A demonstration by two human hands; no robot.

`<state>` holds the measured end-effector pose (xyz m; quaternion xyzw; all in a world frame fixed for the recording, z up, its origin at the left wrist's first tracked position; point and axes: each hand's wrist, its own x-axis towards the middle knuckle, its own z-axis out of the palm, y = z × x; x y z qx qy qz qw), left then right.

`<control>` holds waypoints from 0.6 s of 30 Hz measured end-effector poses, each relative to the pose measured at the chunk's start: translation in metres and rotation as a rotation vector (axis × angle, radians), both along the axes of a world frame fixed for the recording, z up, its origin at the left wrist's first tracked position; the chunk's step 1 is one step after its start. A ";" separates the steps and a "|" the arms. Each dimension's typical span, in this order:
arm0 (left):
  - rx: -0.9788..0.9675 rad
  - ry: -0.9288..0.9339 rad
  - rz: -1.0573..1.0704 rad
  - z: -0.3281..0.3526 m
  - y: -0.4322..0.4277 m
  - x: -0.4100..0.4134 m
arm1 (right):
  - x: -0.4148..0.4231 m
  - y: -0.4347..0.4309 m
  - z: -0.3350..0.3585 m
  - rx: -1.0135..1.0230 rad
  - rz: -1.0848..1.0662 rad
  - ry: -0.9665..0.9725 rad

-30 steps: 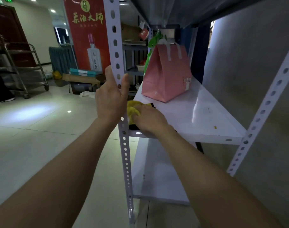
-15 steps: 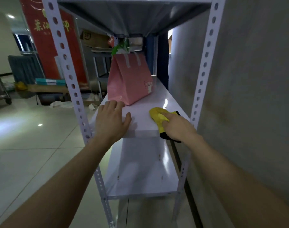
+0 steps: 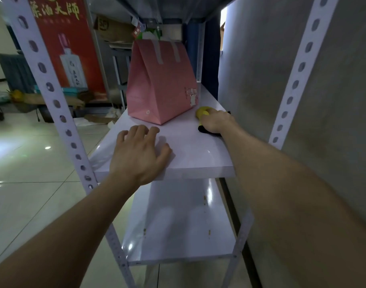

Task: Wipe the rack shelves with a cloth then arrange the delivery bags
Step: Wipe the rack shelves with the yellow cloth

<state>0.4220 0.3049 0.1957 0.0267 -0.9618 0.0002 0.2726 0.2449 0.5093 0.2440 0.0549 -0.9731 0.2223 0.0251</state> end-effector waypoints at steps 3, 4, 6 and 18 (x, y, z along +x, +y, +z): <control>0.007 -0.011 0.009 0.000 0.000 -0.001 | -0.007 -0.002 0.000 -0.021 0.000 -0.003; 0.016 -0.017 0.009 0.000 0.000 -0.001 | -0.002 -0.002 -0.001 -0.016 0.004 -0.008; 0.034 -0.026 0.008 0.001 0.002 0.001 | 0.018 0.002 -0.002 -0.017 0.012 -0.006; 0.064 -0.060 -0.019 0.009 0.008 0.009 | 0.172 0.033 -0.024 0.025 0.200 0.166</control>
